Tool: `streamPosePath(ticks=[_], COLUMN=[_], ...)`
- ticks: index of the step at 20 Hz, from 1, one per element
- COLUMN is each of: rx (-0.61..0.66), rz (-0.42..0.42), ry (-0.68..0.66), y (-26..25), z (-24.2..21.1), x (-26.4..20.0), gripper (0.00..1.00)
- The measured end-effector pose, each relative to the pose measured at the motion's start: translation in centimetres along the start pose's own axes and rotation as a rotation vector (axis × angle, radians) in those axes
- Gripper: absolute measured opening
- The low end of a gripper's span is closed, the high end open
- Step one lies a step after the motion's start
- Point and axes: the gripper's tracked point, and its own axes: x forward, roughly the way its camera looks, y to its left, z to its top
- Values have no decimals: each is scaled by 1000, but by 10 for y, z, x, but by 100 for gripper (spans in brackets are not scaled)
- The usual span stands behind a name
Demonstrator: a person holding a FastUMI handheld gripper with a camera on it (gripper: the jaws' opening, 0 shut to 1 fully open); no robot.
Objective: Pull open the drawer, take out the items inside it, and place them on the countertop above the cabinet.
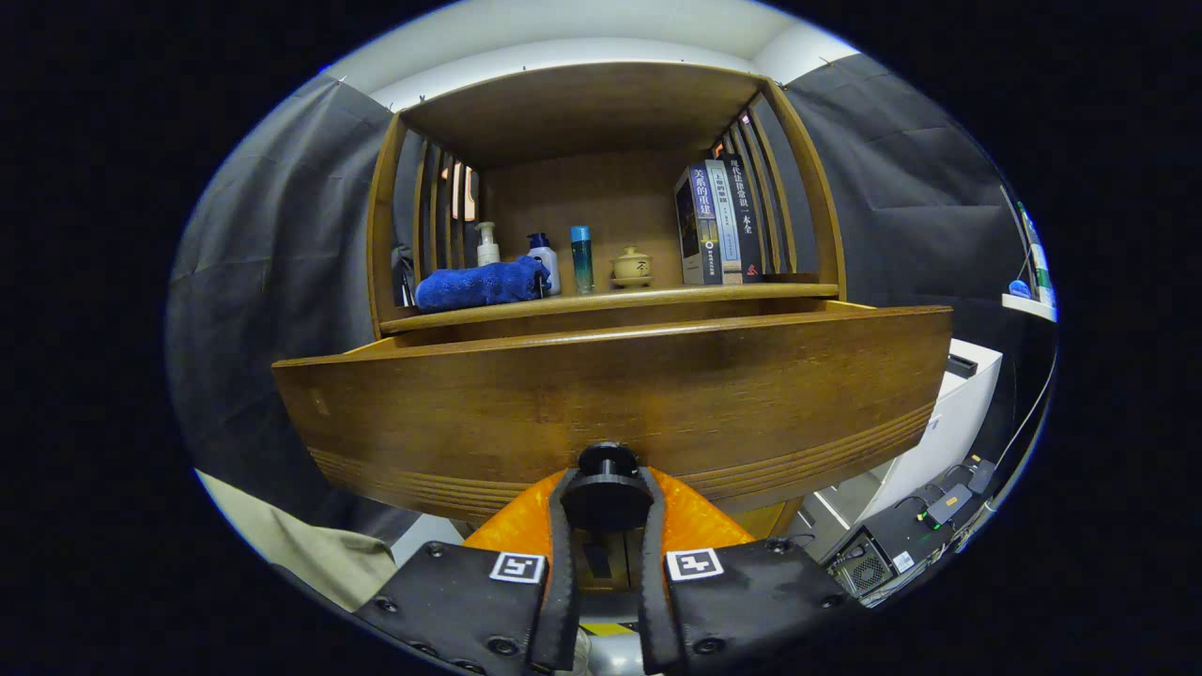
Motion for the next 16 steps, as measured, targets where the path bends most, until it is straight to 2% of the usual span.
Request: streamPosePath(ticks=[16], rx=[-37], rz=[-4], ry=[10], y=[12], z=[-19], x=[-53], gripper=[34])
